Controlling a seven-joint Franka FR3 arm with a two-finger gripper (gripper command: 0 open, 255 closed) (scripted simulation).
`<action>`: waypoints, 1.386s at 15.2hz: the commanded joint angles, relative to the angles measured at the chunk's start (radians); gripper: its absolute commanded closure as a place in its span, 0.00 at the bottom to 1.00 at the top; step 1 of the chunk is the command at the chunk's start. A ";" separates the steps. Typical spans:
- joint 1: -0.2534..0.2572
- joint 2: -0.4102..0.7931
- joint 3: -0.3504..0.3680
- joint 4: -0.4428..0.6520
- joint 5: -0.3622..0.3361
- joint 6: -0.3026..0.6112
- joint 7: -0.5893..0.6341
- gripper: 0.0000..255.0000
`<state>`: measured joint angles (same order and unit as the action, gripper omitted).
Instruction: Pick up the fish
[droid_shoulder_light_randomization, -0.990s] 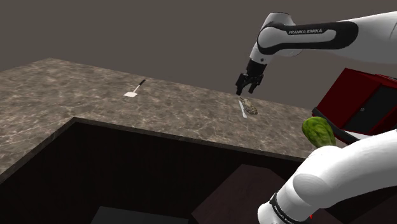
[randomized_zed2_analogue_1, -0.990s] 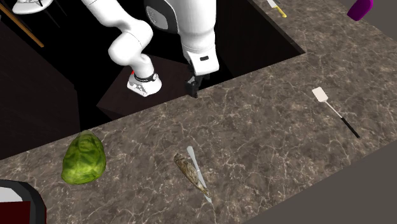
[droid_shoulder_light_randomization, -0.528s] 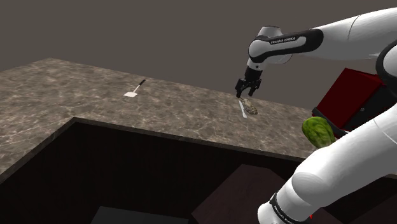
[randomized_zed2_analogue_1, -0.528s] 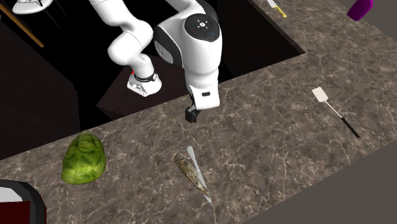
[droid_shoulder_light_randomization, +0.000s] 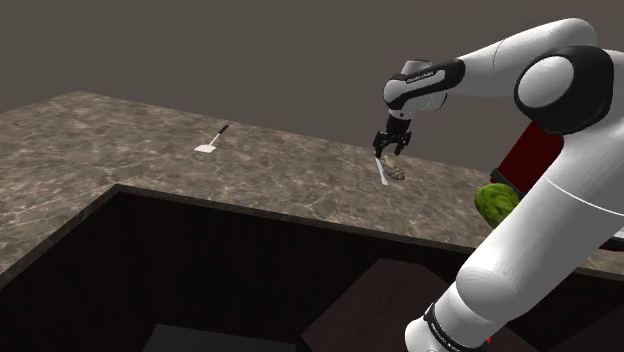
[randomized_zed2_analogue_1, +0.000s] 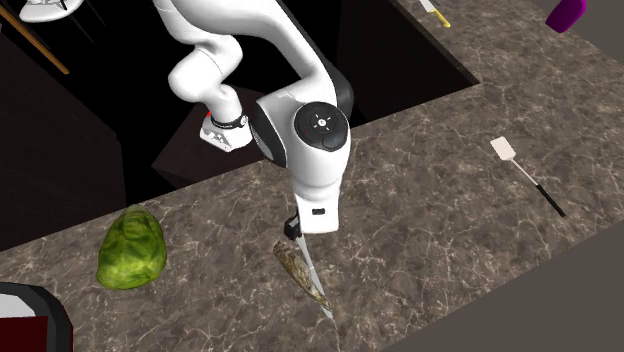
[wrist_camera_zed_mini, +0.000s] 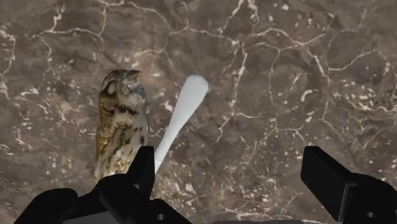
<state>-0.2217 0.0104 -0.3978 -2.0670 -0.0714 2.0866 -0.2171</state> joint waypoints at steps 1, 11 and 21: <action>-0.015 0.072 -0.015 0.055 0.017 0.009 -0.012 0.00; -0.107 0.340 -0.047 0.247 0.094 0.055 -0.062 0.00; -0.114 0.378 -0.039 0.220 0.110 0.118 -0.067 1.00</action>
<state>-0.3358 0.3878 -0.4369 -1.8467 0.0387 2.2030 -0.2837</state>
